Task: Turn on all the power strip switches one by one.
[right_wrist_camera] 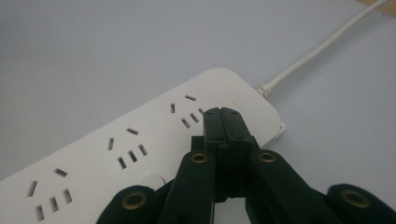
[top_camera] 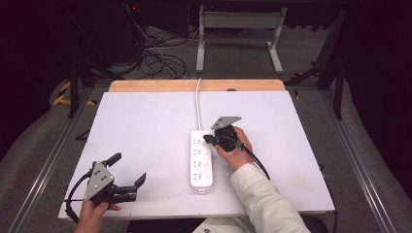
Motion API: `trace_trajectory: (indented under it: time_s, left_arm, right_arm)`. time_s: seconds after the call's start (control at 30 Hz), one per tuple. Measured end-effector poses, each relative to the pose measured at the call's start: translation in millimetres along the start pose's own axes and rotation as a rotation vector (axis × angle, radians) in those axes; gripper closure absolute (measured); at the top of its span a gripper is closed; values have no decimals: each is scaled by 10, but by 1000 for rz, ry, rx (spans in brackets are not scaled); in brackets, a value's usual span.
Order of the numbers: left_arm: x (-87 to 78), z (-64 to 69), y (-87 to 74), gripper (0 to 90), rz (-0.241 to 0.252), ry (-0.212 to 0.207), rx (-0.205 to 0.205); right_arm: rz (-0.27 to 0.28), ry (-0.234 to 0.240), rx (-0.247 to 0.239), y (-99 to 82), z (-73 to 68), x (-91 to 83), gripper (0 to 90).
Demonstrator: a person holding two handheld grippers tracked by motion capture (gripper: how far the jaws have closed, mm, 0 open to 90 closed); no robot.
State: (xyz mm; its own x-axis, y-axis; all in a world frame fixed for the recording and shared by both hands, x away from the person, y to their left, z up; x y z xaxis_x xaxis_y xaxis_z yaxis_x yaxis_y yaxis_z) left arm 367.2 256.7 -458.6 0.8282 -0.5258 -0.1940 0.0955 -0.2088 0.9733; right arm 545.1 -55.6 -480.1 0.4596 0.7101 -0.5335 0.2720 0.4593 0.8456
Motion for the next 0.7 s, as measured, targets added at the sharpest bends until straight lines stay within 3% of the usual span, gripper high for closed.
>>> trace_trajectory:
  time_s: [0.7]
  left_arm:
    - [0,10,0,12,0,-2,-2]
  right_arm:
    - [-10,-2,-1,-12,-20,42,900]
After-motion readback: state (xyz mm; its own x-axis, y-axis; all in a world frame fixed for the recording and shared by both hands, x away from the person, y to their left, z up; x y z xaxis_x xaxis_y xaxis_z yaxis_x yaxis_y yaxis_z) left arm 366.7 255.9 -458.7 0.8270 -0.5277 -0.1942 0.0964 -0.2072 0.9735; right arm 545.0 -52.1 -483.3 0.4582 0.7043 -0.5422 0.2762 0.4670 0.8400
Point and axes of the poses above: each handheld gripper's, and its own axes: x roughly forward along the jaws, y roughly out of its top, z roughly to its right, the point moved 3 cm from there along x, roughly forward along the jaws, and after that the axes turned 6 degrees about z, right-handed, at the moved point
